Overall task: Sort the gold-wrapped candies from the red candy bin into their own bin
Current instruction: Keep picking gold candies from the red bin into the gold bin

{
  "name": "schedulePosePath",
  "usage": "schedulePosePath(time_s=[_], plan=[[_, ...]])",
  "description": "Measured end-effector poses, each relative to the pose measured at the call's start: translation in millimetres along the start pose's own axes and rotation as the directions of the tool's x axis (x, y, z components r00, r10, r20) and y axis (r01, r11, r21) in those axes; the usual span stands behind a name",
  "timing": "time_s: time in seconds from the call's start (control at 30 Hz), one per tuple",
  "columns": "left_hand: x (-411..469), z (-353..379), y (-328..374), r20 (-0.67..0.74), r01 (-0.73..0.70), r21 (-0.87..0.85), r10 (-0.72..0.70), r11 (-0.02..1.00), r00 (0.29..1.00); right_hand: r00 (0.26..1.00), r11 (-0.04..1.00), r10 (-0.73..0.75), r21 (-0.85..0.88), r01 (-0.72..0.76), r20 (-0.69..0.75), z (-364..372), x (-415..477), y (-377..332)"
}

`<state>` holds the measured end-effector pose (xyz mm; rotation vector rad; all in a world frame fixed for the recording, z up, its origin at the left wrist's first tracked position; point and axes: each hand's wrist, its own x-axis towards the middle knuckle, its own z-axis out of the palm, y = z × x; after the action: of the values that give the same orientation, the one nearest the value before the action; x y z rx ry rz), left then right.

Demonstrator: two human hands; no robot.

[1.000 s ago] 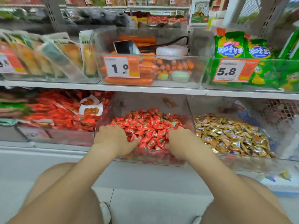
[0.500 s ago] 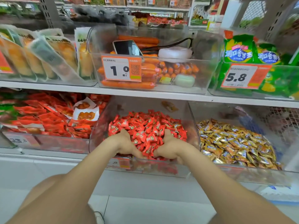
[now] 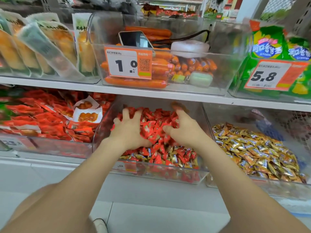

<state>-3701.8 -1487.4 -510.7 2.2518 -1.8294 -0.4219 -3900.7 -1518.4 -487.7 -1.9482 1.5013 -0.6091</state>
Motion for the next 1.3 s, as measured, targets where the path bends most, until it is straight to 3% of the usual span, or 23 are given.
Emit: schedulePosePath(time_s=[0.07, 0.17, 0.27, 0.37, 0.43, 0.53, 0.7, 0.9, 1.07, 1.2, 1.3], plan=[[-13.8, -4.9, -1.7, -0.008, -0.019, 0.042, 0.019, 0.999, 1.0, 0.994, 0.963, -0.101, -0.248, 0.107, 0.035, -8.0, -8.7, 3.7], [-34.1, -6.5, -3.5, -0.048, 0.045, 0.09, -0.04, 0.995, 0.998, 0.991, 0.904, -0.135, -0.411, 0.12, -0.008, -11.0, -27.5, 8.9], [-49.0, -8.4, -0.9, -0.025, 0.162, 0.248, -0.161, 0.955, 0.987, 1.0, 0.888, 0.002, -0.459, 0.002, 0.008, -1.2, -43.1, 16.3], [-47.7, -10.1, 2.4, 0.182, 0.12, 0.279, -0.175, 0.953, 0.968, 0.95, 0.85, 0.216, -0.523, -0.069, 0.226, 7.5, -47.0, 17.5], [-43.2, -12.5, 4.3, 0.357, 0.097, 0.241, -0.181, 0.966, 0.917, 0.895, 0.853, 0.304, -0.511, -0.103, 0.328, 8.8, -44.0, 13.0], [-33.4, -17.2, 4.4, 0.519, 0.102, 0.236, -0.214, 0.966, 0.828, 0.846, 0.893, 0.363, -0.406, -0.195, 0.391, 10.5, -38.1, 6.0], [-15.4, -10.1, 8.1, 0.593, 0.218, 0.014, -0.184, 0.976, 0.784, 0.819, 0.92, 0.387, -0.233, -0.314, 0.424, 8.3, -30.3, 7.6], [-12.3, 12.3, 16.8, 0.529, 0.314, -0.258, -0.138, 0.914, 0.837, 0.811, 0.876, 0.433, 0.029, -0.482, 0.394, 31.1, -20.3, 13.4], [-14.7, 18.4, 23.4, 0.478, 0.408, -0.635, -0.081, 0.656, 0.875, 0.858, 0.7, 0.412, 0.497, -0.513, 0.306, 54.7, -3.1, 14.6], [-6.0, 17.4, 23.1, 0.425, 0.431, -0.818, -0.105, 0.382, 0.899, 0.873, 0.575, 0.394, 0.664, -0.479, 0.288, 51.1, 6.6, 5.5], [-7.7, 5.1, 30.8, 0.349, 0.366, -0.886, -0.108, 0.284, 0.931, 0.875, 0.495, 0.359, 0.728, -0.474, 0.325, 36.8, 9.1, -8.3]])
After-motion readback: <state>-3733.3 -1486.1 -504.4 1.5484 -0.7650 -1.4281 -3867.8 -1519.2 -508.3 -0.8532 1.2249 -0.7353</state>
